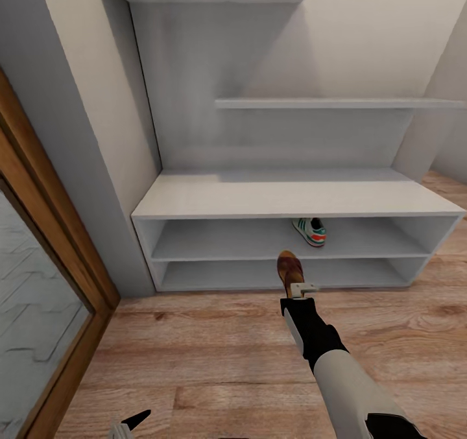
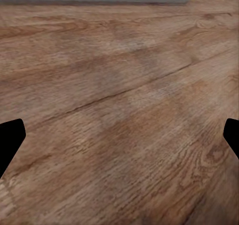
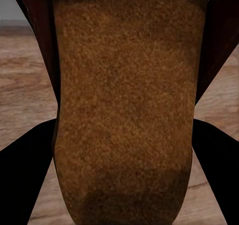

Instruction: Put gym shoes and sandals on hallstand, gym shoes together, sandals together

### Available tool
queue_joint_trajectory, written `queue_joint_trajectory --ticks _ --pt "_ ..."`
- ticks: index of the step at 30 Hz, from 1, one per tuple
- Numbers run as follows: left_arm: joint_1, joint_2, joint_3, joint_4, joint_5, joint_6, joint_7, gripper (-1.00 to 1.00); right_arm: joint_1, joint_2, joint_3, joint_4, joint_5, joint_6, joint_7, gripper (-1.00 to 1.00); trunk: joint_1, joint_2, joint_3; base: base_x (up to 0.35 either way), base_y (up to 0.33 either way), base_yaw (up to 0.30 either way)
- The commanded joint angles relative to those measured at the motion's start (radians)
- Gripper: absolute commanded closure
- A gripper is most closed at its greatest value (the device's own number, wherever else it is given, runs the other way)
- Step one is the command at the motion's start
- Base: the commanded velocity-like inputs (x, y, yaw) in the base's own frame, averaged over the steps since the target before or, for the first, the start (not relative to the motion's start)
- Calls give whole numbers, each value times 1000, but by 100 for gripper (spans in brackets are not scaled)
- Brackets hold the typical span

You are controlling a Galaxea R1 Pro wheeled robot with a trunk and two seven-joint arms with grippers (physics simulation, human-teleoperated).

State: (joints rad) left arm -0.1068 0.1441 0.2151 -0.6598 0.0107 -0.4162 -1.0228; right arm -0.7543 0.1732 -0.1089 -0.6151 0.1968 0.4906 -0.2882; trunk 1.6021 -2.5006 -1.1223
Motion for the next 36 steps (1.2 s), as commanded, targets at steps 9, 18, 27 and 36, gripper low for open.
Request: queue_joint_trajectory --ticks 9,18,27,36 --pt "-1 -1 2 3 0 -2 -5 -100 0 1 -6 -4 10 6 3 100 0 0 -8 0 0 124" --pt "-1 -2 2 3 0 -4 -4 -100 0 1 -5 -6 12 8 1 100 0 0 -10 0 0 33" --pt "-1 -1 3 5 1 -1 -3 -100 0 1 -5 -9 12 8 1 100 0 0 -10 134 0 1" --pt "-1 -1 4 9 2 -1 -3 -100 0 1 -5 -9 12 8 1 100 0 0 -10 324 0 0"
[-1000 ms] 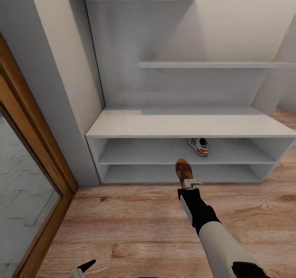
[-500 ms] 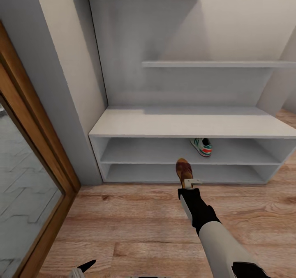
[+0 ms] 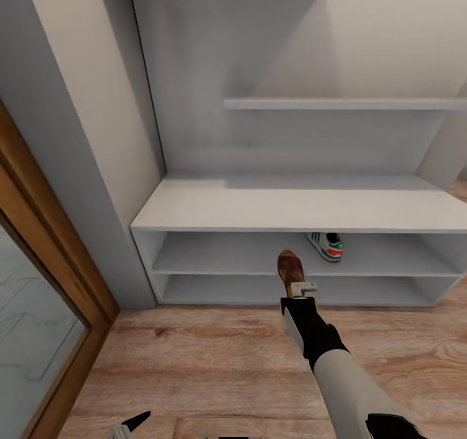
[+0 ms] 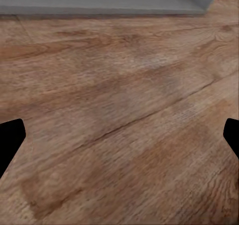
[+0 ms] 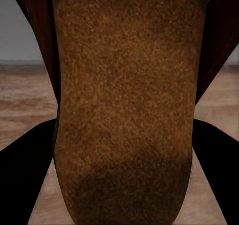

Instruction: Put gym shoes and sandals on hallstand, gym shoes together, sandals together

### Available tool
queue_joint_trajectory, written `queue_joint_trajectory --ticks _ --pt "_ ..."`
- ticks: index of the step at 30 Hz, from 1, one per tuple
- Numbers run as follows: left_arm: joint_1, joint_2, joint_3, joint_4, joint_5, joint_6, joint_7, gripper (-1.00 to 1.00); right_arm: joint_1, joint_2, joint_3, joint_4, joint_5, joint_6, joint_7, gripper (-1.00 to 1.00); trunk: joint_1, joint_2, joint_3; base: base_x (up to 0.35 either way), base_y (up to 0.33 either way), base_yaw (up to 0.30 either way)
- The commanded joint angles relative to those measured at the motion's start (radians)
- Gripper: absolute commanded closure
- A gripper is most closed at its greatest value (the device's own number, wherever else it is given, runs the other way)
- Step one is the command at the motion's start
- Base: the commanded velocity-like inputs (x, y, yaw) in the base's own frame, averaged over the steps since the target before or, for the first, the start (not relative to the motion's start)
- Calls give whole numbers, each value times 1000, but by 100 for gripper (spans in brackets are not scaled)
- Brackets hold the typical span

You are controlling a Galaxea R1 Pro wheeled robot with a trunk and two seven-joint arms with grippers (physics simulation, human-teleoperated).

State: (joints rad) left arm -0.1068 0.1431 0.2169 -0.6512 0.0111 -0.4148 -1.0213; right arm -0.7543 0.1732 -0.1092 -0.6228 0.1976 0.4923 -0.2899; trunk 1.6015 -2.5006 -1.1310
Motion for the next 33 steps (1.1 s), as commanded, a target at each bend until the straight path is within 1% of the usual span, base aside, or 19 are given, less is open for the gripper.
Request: queue_joint_trajectory --ticks 1,18,22,28,33 --pt "-1 0 2 1 1 -2 -5 -100 0 1 -4 -1 11 6 3 100 0 0 -1 332 0 0" --pt "-1 0 4 7 0 -2 -5 -100 0 1 -6 -1 11 6 3 100 0 0 -1 328 0 0" --pt "-1 -1 4 7 0 -2 -5 -100 0 1 -6 -1 11 6 3 100 0 0 -1 164 0 0" --pt "-1 -1 4 7 1 -1 -5 -100 0 1 -6 -1 11 6 3 100 0 0 -1 48 0 0" --pt "-1 -2 4 8 1 -1 -5 -100 0 1 -6 -1 11 6 3 100 0 0 -1 231 0 0"
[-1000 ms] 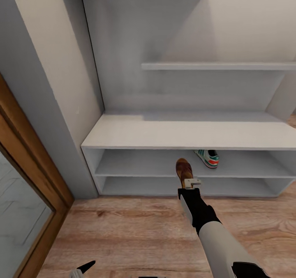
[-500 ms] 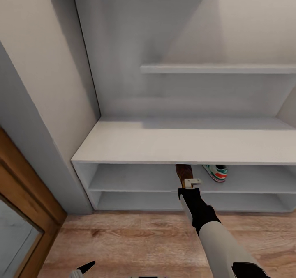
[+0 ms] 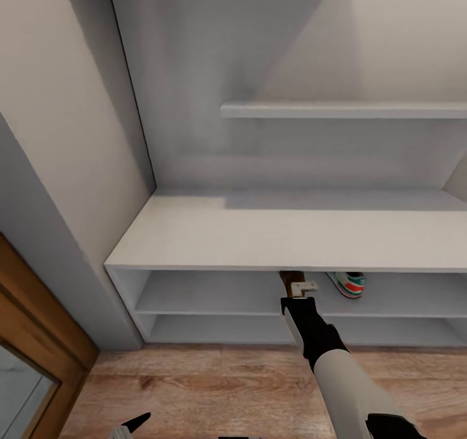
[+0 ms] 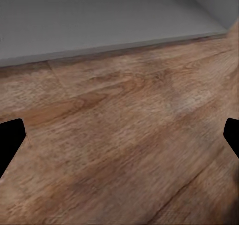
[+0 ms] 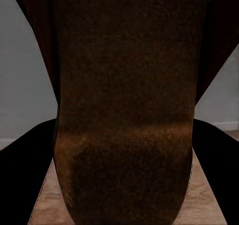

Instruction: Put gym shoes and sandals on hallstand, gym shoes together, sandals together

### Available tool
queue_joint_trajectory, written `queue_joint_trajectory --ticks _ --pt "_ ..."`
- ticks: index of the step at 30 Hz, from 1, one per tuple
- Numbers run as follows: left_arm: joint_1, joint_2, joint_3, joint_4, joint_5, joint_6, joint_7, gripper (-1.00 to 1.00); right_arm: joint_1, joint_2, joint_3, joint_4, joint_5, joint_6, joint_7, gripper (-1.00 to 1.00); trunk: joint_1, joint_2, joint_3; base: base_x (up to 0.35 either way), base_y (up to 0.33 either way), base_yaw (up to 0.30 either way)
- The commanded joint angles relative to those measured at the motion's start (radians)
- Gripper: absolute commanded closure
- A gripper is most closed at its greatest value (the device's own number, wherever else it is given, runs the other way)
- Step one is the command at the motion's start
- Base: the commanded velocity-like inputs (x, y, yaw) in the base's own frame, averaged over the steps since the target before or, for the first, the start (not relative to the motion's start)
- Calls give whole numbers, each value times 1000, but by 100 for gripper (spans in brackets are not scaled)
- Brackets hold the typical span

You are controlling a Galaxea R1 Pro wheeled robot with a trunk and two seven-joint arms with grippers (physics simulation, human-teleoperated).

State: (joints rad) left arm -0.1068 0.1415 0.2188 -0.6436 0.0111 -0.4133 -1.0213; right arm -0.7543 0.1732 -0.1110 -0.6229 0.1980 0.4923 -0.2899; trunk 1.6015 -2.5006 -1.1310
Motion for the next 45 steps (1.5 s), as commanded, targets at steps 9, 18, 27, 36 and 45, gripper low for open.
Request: queue_joint_trajectory --ticks 9,18,27,36,45 --pt "-1 0 2 1 1 -1 -5 -100 0 1 -5 -1 11 6 3 100 0 0 -1 197 0 0" --pt "-1 0 2 1 1 -1 -5 -100 0 1 -5 -1 11 6 3 100 0 0 -1 23 0 0" --pt "-1 1 2 1 1 -1 -5 -100 0 1 -6 -1 11 6 3 -100 0 0 -1 107 0 0" --pt "-1 0 2 1 1 -1 -2 -100 0 1 -6 -1 11 6 3 -100 0 0 -1 -20 0 0" --pt "0 0 3 1 1 -2 -2 -100 0 1 -6 -1 11 5 3 -100 0 0 -1 -275 0 0"
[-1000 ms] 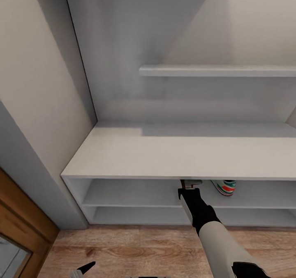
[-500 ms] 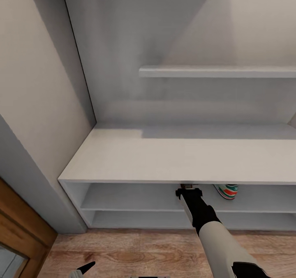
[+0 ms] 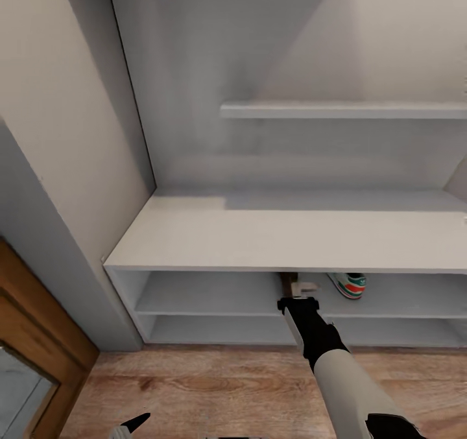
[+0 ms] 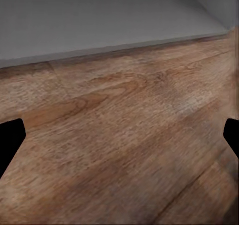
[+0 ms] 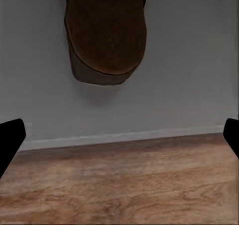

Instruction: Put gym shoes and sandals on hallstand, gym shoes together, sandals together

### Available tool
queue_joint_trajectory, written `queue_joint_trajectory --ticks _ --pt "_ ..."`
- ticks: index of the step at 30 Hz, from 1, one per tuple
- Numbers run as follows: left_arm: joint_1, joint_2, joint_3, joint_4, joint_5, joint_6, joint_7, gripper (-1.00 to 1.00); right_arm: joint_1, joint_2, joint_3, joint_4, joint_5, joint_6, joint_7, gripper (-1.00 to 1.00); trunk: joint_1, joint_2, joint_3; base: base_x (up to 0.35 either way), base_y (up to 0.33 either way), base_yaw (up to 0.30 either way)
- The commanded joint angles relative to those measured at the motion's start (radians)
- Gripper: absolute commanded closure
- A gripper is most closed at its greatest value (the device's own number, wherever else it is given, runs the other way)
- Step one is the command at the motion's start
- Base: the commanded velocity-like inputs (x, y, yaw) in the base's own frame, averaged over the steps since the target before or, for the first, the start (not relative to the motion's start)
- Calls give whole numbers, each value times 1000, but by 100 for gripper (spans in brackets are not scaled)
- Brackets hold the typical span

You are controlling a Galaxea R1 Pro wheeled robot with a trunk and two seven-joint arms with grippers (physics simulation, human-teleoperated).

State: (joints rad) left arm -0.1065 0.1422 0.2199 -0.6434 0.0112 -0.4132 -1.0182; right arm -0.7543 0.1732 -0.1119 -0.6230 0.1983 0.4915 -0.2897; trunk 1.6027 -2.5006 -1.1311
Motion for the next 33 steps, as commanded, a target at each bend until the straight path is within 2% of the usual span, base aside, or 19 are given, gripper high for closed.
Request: queue_joint_trajectory --ticks 1,16,33 --pt "-1 0 2 1 1 -2 -5 -100 0 1 -5 -1 10 6 3 -100 -1 0 -1 -325 0 0" --pt "-1 0 2 1 1 -3 -4 -100 0 1 -5 -1 10 4 4 -100 -1 0 -1 -333 -16 0" --pt "-1 1 2 1 0 -4 -2 -100 0 1 0 -1 9 2 4 -100 -1 0 -1 -250 -183 0"
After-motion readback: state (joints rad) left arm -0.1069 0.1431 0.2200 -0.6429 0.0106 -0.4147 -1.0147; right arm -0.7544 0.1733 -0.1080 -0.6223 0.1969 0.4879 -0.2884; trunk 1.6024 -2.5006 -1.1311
